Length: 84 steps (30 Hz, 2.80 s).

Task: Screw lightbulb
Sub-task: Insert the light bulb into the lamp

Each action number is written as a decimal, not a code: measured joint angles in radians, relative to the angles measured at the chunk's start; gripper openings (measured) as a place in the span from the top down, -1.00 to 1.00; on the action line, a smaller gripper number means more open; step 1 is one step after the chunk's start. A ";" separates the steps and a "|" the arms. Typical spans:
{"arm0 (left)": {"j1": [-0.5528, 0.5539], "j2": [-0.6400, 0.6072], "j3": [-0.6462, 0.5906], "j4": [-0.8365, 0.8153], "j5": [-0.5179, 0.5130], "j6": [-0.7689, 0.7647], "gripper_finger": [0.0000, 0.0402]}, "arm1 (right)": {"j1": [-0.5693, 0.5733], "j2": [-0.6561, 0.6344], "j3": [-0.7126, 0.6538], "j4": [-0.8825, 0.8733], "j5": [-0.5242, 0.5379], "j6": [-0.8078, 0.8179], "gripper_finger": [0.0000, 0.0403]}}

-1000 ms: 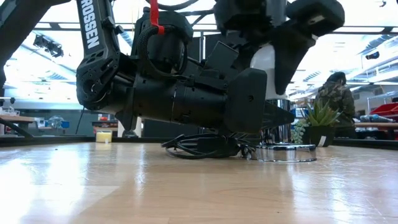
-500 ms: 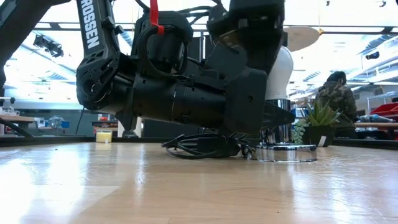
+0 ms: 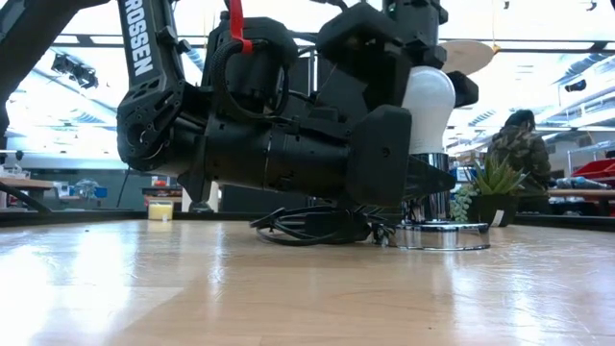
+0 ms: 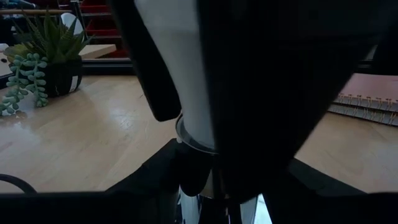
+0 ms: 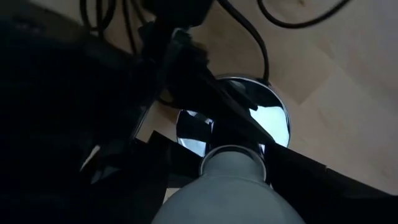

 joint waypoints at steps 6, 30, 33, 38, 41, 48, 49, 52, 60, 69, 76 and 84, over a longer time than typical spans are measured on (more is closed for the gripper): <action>0.000 0.000 0.000 0.000 0.000 -0.001 0.08 | 0.000 0.000 0.000 -0.010 0.001 0.108 -0.26; 0.000 -0.001 -0.005 -0.002 0.005 -0.002 0.08 | -0.011 0.003 0.064 -0.054 -0.051 -0.740 -0.72; 0.000 -0.001 -0.005 -0.002 0.005 -0.002 0.08 | -0.005 0.003 0.064 -0.057 -0.078 -0.932 -0.73; 0.000 -0.001 -0.006 -0.003 0.005 -0.002 0.08 | 0.010 0.003 0.064 -0.061 -0.075 -1.326 -0.73; 0.000 -0.001 -0.007 -0.004 0.005 -0.002 0.08 | 0.022 0.003 0.064 -0.061 -0.074 -1.576 -0.73; 0.000 -0.001 -0.007 -0.004 0.005 0.023 0.08 | 0.051 0.003 0.064 -0.100 -0.013 -1.865 -0.73; 0.000 -0.001 -0.007 -0.004 0.004 0.023 0.08 | 0.055 0.003 0.064 -0.112 0.008 -1.901 -0.73; 0.000 -0.001 -0.007 -0.003 0.004 0.023 0.08 | 0.060 0.003 0.064 -0.132 0.047 -2.004 -0.73; 0.000 -0.001 -0.008 -0.003 0.004 0.023 0.08 | 0.060 0.000 0.031 -0.081 0.084 -2.072 -0.73; 0.000 -0.001 -0.008 -0.003 0.003 0.024 0.08 | 0.061 -0.008 -0.015 -0.031 0.085 -2.084 -0.64; 0.000 -0.001 -0.008 -0.003 0.003 0.024 0.08 | 0.056 -0.005 -0.017 -0.031 0.058 -1.958 -0.38; 0.000 -0.001 -0.008 -0.003 0.003 0.021 0.08 | 0.031 -0.003 -0.018 -0.027 0.010 -1.637 -0.22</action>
